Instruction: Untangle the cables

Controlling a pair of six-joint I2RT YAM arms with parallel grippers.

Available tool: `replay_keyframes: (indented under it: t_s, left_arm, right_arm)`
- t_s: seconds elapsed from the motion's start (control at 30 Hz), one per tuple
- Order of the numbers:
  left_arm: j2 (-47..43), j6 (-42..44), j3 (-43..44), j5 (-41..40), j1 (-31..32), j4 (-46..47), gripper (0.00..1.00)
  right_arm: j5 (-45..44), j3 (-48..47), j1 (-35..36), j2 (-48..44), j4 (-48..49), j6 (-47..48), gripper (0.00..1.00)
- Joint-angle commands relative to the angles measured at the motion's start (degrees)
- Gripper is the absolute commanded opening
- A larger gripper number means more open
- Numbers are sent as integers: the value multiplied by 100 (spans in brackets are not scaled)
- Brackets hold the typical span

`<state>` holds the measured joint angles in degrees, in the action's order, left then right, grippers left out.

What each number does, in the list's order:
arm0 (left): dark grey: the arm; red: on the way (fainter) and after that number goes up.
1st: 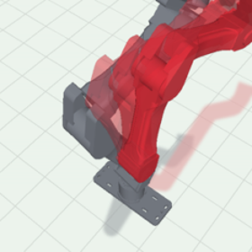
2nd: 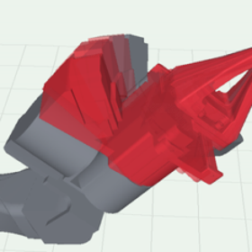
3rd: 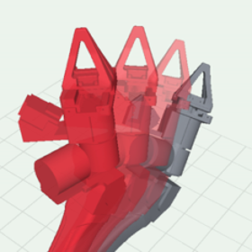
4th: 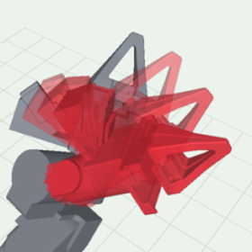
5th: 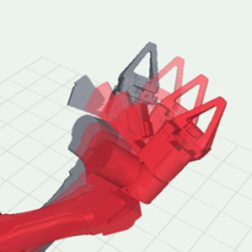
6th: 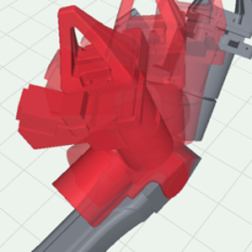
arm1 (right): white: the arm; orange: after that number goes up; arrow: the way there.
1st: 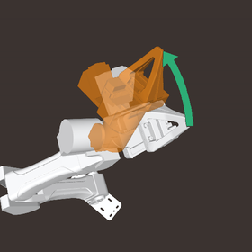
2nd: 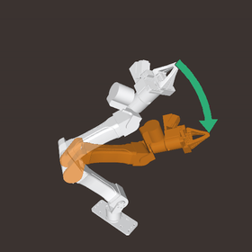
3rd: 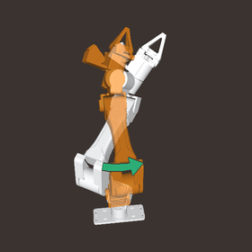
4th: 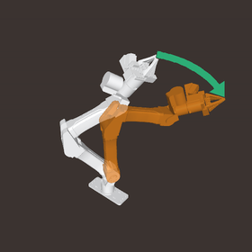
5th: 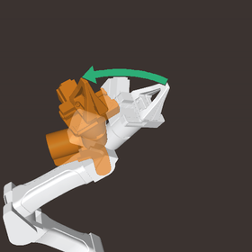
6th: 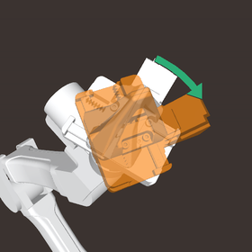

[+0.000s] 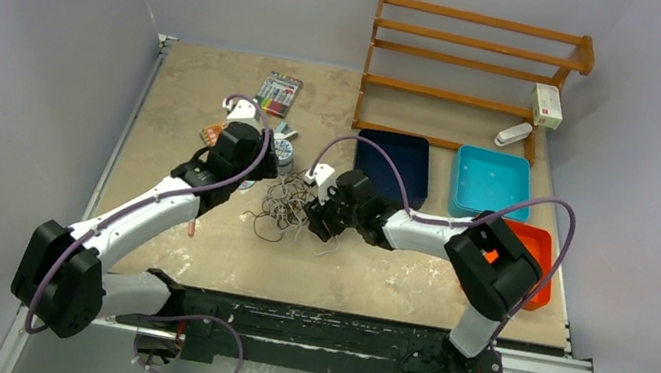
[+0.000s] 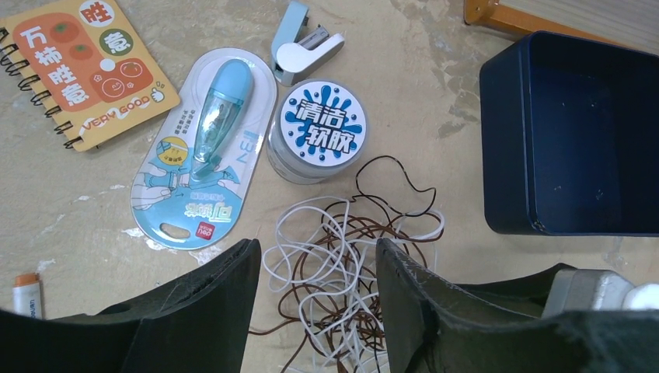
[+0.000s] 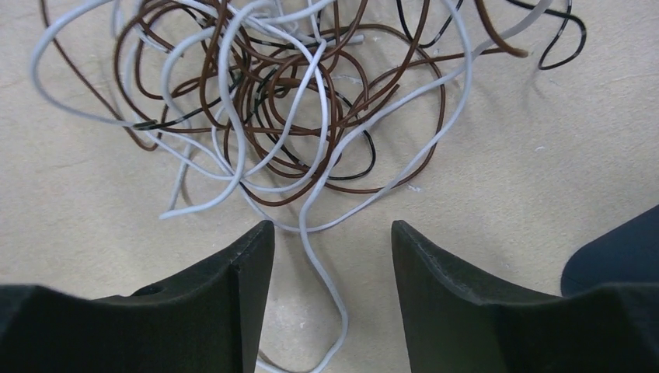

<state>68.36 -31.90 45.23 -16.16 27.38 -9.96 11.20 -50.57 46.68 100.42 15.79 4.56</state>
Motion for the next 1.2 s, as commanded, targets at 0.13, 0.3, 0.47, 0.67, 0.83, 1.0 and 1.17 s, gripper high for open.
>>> replay_keyframes:
  t_s: [0.13, 0.3, 0.47, 0.67, 0.83, 1.0, 1.17]
  left_arm:
    - [49, 75, 305, 52, -31, 126, 55]
    - [101, 88, 376, 54, -31, 116, 55]
    - [145, 99, 440, 69, -26, 134, 54]
    - [70, 71, 420, 61, -31, 260, 54]
    - [-130, -28, 263, 86, -31, 547, 54]
    - [-542, -151, -61, 146, -31, 923, 54]
    - [-813, -325, -298, 643, -31, 1495, 55]
  right_arm:
    - [-726, -53, 193, 117, 41, 142, 51]
    - [-794, -54, 193, -30, -56, 177, 25]
    - [-899, -102, 195, -407, -200, 160, 4]
    - [-1014, -295, 193, -993, -560, 241, 0]
    - [-999, -439, 193, -1491, -745, 298, 0]
    - [-871, -786, 192, -1898, -820, 295, 0]
    - [-575, -778, 197, -2285, -575, -2, 0]
